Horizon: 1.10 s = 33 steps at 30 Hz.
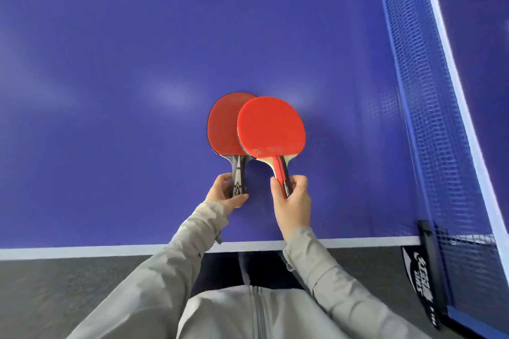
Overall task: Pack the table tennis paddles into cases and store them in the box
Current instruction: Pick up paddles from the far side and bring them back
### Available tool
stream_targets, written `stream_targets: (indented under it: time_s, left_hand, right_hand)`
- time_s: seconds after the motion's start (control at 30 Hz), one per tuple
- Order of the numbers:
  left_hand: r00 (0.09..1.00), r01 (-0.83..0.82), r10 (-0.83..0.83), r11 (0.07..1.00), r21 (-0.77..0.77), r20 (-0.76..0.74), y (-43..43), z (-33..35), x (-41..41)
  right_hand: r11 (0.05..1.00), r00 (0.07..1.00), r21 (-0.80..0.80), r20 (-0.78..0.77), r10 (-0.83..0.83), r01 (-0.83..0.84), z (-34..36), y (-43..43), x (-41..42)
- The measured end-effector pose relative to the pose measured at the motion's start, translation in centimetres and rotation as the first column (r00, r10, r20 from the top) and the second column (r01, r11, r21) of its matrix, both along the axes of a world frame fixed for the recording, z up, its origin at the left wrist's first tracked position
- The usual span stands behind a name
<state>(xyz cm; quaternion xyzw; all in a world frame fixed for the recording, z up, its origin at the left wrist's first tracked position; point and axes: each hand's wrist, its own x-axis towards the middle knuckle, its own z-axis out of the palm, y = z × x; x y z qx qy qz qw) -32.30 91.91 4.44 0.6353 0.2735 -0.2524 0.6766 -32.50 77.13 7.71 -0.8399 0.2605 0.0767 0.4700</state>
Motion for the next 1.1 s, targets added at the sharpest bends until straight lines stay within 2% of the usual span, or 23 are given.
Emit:
stream_targets:
  time_s: [0.17, 0.33, 0.43, 0.57, 0.77, 1.0, 1.1]
  left_hand:
    - [0.993, 0.112, -0.109, 0.991, -0.076, 0.044, 1.7, -0.8, 0.1]
    - [0.981, 0.189, -0.182, 0.974, -0.128, 0.063, 2.5, -1.3, 0.2]
    - [0.970, 0.242, -0.238, 0.955, -0.171, 0.044, 3.3, -1.8, 0.7]
    - [0.956, 0.293, -0.291, 0.933, -0.208, 0.041, 3.8, -2.1, 1.0]
    - [0.961, 0.266, -0.277, 0.920, -0.288, 0.002, 4.0, -2.4, 1.2]
    - [0.974, 0.139, -0.197, 0.908, -0.395, -0.110, 3.7, -1.7, 1.6]
    - [0.967, 0.122, -0.197, 0.915, -0.385, -0.161, 3.7, -1.2, 1.9]
  right_hand:
    - [0.999, 1.000, 0.029, 0.020, -0.016, 0.015, -0.5, 3.4, 0.0]
    - [0.995, 0.998, 0.101, -0.058, -0.020, 0.026, -1.2, 6.3, 0.9]
    - [0.998, 0.995, 0.066, -0.092, 0.030, -0.024, -1.7, 6.8, 0.8]
    - [0.996, 0.995, 0.016, -0.062, 0.083, -0.082, -2.3, 6.8, 0.3]
    - [0.994, 0.994, -0.003, -0.020, 0.107, -0.107, -2.6, 6.9, -0.4]
    - [0.988, 0.988, -0.014, -0.034, 0.153, -0.154, -2.5, 5.8, -0.6]
    - [0.980, 0.987, -0.113, -0.012, 0.162, -0.162, -2.3, 4.4, -1.5]
